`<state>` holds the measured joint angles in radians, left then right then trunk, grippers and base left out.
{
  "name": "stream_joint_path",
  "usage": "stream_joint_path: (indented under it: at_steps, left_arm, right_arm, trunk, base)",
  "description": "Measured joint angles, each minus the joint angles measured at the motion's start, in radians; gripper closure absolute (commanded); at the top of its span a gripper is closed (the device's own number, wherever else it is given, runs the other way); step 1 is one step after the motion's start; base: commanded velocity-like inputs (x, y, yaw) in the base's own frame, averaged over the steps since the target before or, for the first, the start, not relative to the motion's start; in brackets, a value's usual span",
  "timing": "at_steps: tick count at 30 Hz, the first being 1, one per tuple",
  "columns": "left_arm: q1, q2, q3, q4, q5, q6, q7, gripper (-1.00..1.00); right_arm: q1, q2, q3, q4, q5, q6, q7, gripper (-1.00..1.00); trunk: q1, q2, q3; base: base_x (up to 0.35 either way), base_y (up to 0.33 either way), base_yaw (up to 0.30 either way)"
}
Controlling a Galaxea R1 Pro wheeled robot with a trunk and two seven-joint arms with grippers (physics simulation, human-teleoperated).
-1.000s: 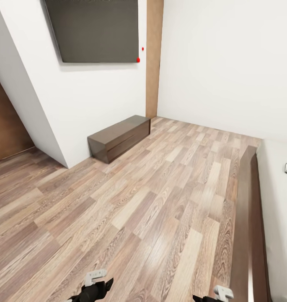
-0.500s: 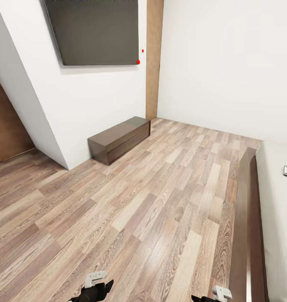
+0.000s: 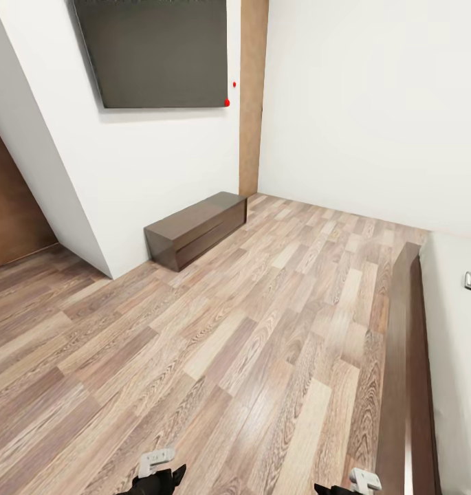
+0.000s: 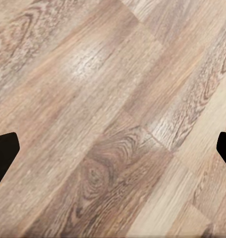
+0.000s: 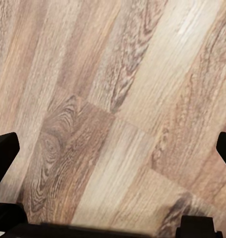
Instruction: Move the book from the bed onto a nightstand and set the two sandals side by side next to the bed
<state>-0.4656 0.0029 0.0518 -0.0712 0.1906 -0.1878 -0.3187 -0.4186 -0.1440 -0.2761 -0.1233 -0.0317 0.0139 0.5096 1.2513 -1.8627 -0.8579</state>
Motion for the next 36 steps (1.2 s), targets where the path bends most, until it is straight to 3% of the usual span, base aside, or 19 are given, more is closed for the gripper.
stream_joint_path:
  at_steps: [36]
  left_arm:
    - [0.000, 0.000, 0.000, 0.004, -0.001, 0.000, 0.000, -1.00]
  right_arm:
    - [0.000, 0.000, 0.000, 0.000, 0.001, 0.000, 0.000, -1.00]
  trunk:
    - [0.000, 0.000, 0.057]
  base:
    - [0.000, 0.000, 0.000]
